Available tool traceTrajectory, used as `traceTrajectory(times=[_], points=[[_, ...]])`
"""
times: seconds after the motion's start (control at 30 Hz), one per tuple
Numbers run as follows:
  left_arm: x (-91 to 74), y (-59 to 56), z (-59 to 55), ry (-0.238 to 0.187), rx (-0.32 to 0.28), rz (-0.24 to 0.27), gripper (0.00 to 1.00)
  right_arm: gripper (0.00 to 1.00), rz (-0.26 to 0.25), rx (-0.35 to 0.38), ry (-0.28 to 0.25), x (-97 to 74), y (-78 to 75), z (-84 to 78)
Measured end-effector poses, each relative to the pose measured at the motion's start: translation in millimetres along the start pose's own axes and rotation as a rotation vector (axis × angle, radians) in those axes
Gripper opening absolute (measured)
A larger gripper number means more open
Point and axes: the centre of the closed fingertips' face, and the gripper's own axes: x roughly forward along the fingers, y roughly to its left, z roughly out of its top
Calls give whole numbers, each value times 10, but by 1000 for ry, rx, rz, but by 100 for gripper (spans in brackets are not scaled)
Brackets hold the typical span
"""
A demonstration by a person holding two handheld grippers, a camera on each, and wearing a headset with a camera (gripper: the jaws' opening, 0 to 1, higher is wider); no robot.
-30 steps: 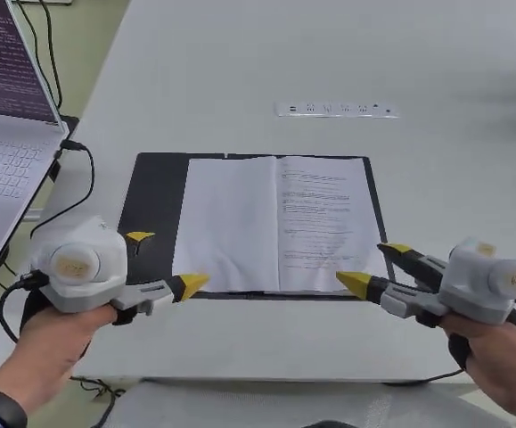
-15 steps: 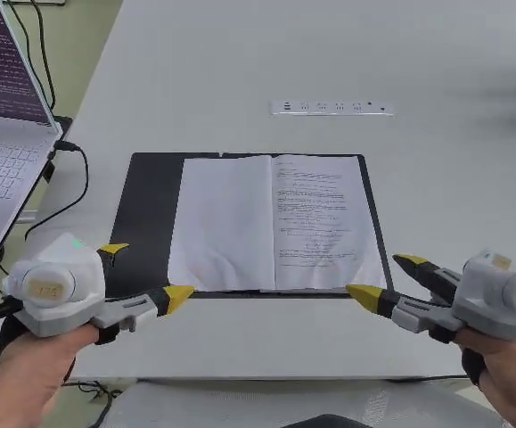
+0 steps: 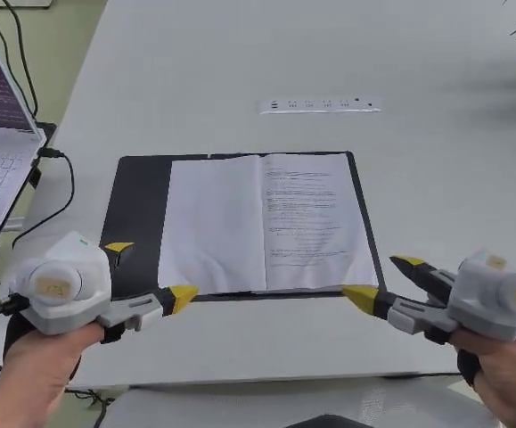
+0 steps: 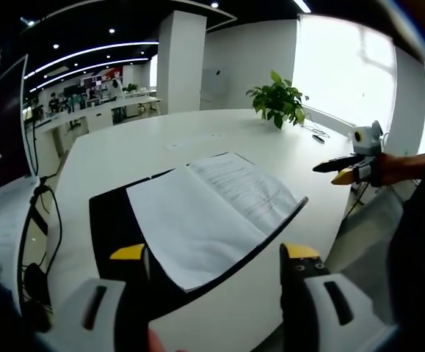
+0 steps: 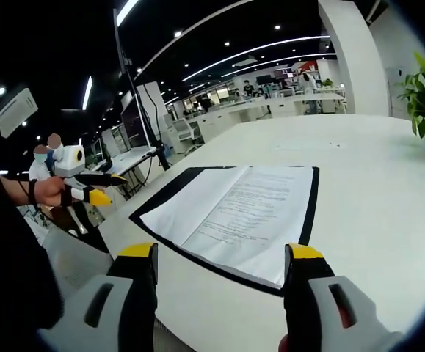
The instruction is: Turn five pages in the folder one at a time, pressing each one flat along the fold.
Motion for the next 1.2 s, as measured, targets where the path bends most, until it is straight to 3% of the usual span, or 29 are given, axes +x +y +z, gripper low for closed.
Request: traceTrajectory(times=[0.37, 0.7, 0.83, 0.93, 1.2], points=[[346, -292, 138, 31, 69, -90, 72, 69, 0, 6, 20, -53, -11, -76], [627, -504, 357, 22, 109, -156, 71, 68, -11, 28, 17, -106, -42, -94], [772, -650, 486, 12, 125, -191, 71, 68, -15, 35, 16, -116, -67, -98], [892, -783, 557, -11, 86, -233, 71, 70, -12, 26, 16, -101, -66, -94], [1228, -1122, 645, 9, 155, -294, 71, 69, -11, 24, 19, -86, -61, -86]])
